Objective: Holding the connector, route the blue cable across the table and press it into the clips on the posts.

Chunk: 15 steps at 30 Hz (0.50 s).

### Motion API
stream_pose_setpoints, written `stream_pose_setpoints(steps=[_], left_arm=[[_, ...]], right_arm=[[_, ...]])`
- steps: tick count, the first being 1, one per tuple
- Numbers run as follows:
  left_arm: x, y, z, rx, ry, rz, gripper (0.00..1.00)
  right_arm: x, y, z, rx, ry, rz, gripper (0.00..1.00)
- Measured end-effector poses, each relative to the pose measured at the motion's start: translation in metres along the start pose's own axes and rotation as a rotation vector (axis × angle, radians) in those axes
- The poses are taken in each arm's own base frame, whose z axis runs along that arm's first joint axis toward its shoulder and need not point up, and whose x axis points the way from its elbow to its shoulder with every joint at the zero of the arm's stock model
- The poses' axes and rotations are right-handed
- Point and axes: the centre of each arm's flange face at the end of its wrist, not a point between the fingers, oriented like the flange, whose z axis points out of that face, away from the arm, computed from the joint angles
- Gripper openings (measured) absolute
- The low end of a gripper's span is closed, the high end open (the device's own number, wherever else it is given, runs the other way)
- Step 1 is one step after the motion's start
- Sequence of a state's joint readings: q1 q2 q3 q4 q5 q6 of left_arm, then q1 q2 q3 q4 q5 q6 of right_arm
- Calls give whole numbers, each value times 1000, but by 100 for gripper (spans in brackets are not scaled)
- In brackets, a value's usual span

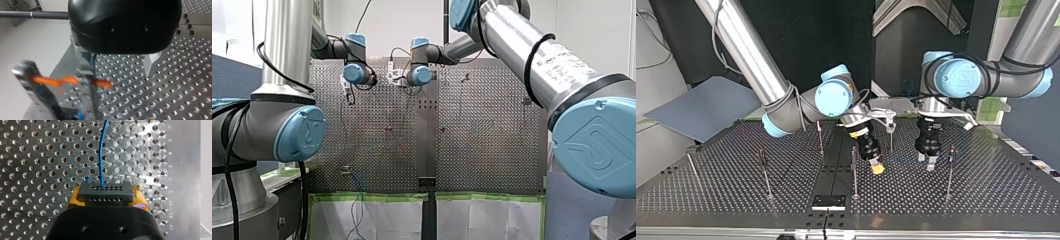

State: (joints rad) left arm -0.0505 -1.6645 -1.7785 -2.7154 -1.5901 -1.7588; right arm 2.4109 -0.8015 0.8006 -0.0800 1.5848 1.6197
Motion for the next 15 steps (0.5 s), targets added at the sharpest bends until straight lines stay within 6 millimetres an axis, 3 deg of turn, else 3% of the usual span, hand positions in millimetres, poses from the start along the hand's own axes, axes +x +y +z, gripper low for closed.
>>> stream_pose_setpoints(steps=[12,14,15], left_arm=[[18,3,15,-22,28,9,100],[18,3,15,-27,26,13,87],[18,3,15,-29,25,15,87]], right_arm=[[0,2,0,-2,-2,0,0],[0,3,0,-2,-2,0,0],[0,3,0,-2,-2,0,0]])
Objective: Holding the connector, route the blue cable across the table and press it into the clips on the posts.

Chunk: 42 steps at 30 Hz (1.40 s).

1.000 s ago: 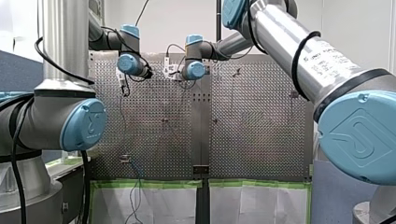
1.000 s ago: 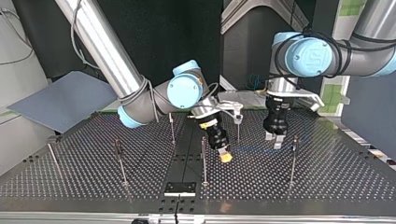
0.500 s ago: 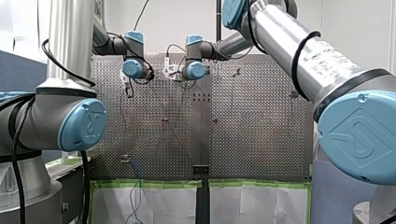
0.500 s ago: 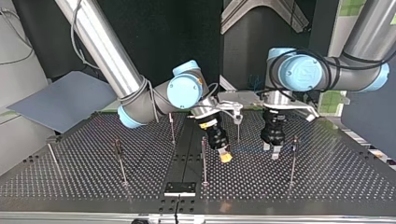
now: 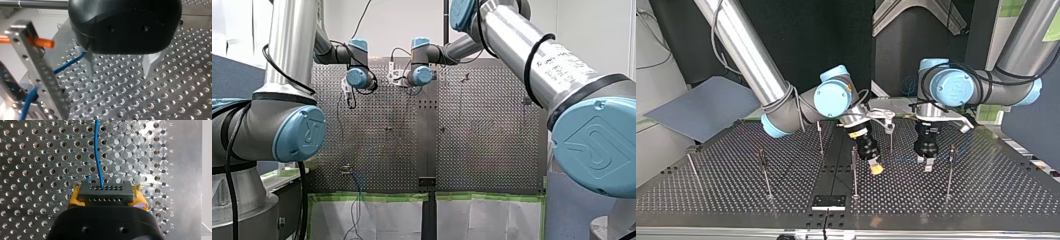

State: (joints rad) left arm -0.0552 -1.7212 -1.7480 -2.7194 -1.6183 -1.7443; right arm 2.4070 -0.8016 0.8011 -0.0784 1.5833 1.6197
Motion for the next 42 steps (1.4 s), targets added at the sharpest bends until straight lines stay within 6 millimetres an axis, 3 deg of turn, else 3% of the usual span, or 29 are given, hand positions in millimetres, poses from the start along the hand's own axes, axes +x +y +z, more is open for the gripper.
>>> stream_pose_setpoints(steps=[1,2,3,5,6,8,9,10,11,24,42], left_arm=[[0,0,0,-2,-1,1,72],[0,0,0,-3,-1,2,65],[0,0,0,-4,-2,4,65],[0,0,0,-7,-1,8,40],[0,0,0,-9,-2,11,40],[0,1,0,-17,-2,16,14],[0,1,0,-21,-2,18,14],[0,2,0,-25,-2,20,3],[0,2,-1,-28,-2,22,0],[10,-2,-12,-67,60,42,0],[70,8,-55,-110,126,59,0]], right_arm=[[0,0,0,0,0,0,0],[0,0,0,-1,0,0,0],[0,0,0,0,0,0,0],[0,0,0,-1,0,0,0],[0,0,0,-1,0,0,0],[0,0,0,0,-1,0,0],[0,0,0,0,-1,0,0],[0,0,0,0,-1,0,0],[-1,1,0,-1,-2,0,0],[-12,1,-3,-3,-31,-4,0],[-67,7,-20,-13,-143,-4,0]])
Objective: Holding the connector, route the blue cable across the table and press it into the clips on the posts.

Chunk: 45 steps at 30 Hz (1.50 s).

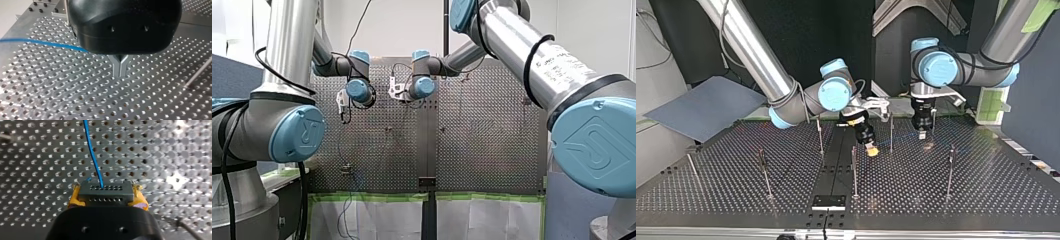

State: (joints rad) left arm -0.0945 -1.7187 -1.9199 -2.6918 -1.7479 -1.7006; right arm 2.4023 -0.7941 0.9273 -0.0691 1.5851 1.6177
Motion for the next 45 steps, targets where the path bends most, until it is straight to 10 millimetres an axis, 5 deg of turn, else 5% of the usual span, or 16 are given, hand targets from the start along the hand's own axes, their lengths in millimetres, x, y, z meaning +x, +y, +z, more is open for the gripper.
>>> stream_pose_setpoints(steps=[19,27,45], left_arm=[[80,9,-25,33,70,-18,0],[87,9,-24,44,72,-18,0],[138,10,-18,50,146,6,0]], right_arm=[[-71,-1,-22,-4,-134,-16,0],[-98,-6,-31,5,-145,0,0],[-110,-8,-35,10,-158,3,0]])
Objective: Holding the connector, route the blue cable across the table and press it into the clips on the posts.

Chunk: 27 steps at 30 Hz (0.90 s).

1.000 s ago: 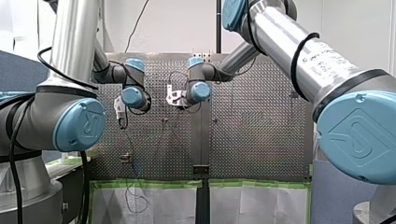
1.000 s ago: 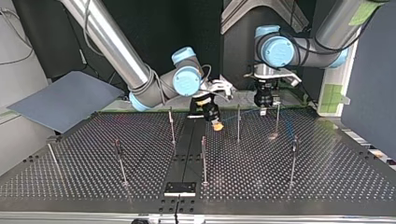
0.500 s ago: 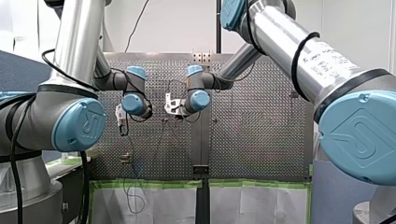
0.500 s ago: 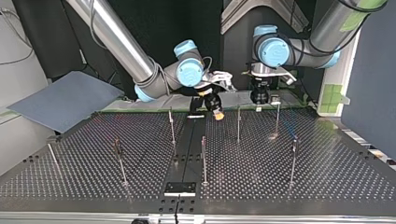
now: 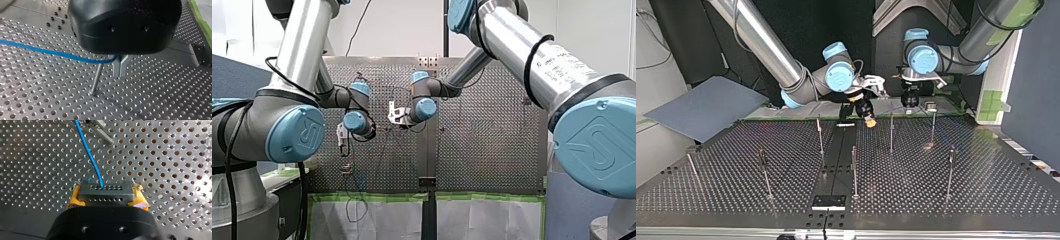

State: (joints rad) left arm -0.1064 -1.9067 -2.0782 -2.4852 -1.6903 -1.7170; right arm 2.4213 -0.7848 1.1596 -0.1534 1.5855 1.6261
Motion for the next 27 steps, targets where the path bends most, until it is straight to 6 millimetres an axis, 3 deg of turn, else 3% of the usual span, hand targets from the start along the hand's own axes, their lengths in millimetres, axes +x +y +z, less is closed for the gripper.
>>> stream_pose_setpoints(steps=[9,17,27], left_arm=[[-4,1,6,14,-29,-13,0],[-10,6,13,15,-47,-18,0],[-16,3,29,58,-54,-41,0]], right_arm=[[-23,9,6,-15,-34,2,0],[-24,18,8,-26,-32,7,0],[-19,43,16,-51,1,42,0]])
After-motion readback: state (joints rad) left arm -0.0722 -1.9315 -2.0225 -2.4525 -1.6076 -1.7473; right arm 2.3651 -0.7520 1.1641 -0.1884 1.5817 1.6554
